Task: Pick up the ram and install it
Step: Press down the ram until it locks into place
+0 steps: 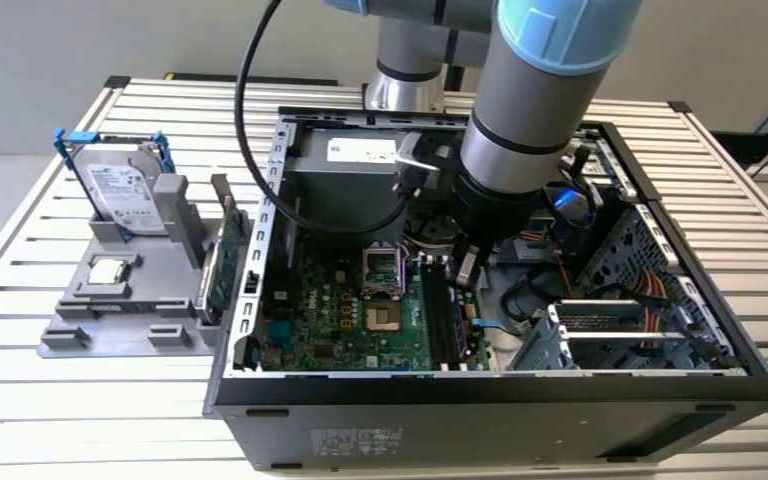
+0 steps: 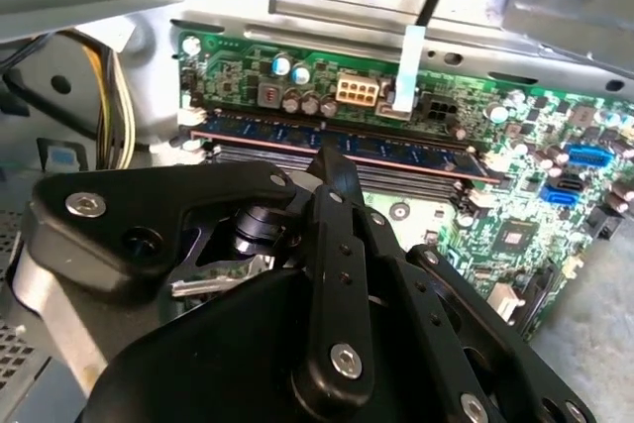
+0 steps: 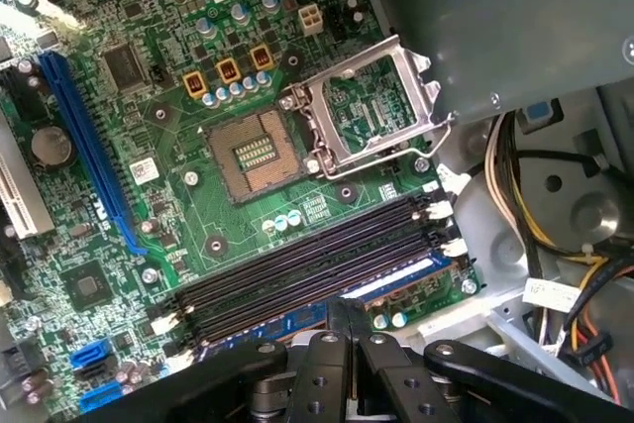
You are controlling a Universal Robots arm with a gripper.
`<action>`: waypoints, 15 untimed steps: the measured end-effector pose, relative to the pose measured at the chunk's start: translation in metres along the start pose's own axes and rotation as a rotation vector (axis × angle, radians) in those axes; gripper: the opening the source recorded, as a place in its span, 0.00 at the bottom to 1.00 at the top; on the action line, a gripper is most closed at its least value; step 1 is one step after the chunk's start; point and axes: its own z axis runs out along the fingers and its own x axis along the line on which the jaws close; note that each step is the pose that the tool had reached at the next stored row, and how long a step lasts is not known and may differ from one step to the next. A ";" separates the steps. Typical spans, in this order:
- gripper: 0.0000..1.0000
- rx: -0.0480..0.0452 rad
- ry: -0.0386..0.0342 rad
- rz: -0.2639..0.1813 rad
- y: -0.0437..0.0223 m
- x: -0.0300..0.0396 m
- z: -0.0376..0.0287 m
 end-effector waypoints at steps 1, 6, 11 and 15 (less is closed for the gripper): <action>0.00 -0.0019 -0.0030 -0.010 0.0000 0.0000 0.0003; 0.00 -0.0060 -0.0049 -0.067 0.0000 0.0000 0.0006; 0.00 -0.0096 -0.0031 -0.146 0.0000 0.0000 0.0007; 0.00 -0.0121 -0.0024 -0.201 -0.0001 0.0000 0.0015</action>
